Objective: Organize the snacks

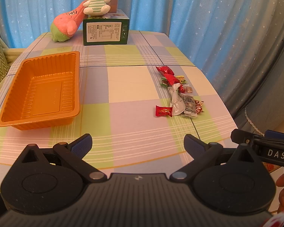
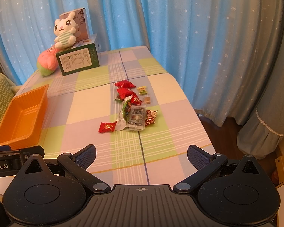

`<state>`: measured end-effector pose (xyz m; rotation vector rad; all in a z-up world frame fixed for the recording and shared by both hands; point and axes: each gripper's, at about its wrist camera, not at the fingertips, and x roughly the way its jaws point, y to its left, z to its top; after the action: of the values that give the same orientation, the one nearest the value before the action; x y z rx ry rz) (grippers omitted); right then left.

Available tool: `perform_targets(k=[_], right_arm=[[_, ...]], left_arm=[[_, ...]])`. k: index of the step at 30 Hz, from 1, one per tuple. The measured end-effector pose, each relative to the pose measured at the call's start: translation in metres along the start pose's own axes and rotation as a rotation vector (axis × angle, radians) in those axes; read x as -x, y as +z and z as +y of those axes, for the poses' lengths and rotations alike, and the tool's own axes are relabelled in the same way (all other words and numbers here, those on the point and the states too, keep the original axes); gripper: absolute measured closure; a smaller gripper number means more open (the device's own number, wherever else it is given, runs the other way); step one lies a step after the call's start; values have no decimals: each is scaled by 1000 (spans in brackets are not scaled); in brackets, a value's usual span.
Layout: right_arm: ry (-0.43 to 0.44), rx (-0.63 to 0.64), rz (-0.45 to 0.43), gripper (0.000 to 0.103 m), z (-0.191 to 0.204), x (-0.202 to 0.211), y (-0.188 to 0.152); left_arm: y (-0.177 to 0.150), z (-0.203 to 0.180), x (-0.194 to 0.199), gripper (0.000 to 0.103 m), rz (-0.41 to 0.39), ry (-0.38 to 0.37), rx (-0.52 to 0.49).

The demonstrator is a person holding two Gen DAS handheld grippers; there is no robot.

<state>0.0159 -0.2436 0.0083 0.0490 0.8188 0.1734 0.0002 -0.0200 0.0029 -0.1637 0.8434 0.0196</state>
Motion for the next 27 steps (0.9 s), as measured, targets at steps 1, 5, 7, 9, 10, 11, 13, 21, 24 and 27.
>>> perform_targets(k=[1,5,7,9,10,11,13,21,24,27], right_arm=[[0,1,1,1,3,0,0],[-1,-1,1,1,1,0,1],[-1,-2,1,1,-1,0,1],[0,-2,1,1,-1,0,1],[-1,-1,1,1,2,0,1],[0,-1,0,1,-1,0,1],[0,-2,1,1,2,0,1],[-2,-32,-23,1,-13,-7,9],[-7,-35,-29,1,-20,-18,11],[-12,-39,-28,1,-23,-36,9]], left_arm=[[0,0,0,1,0,0,-1],[0,0,0,1,0,1,0],[0,0,0,1,-1,0,0],[1,-3,0,1,-3,0,1],[2,-3,0,1,-4,0,0],[2,-4,0,1,-3,0,0],[2,-4,0,1,-2,-1,3],[8,4,-19,1,10,4,9],[12,7,-37,1,21,-9,-2],[18,6,-62,5,36,-32,-35]])
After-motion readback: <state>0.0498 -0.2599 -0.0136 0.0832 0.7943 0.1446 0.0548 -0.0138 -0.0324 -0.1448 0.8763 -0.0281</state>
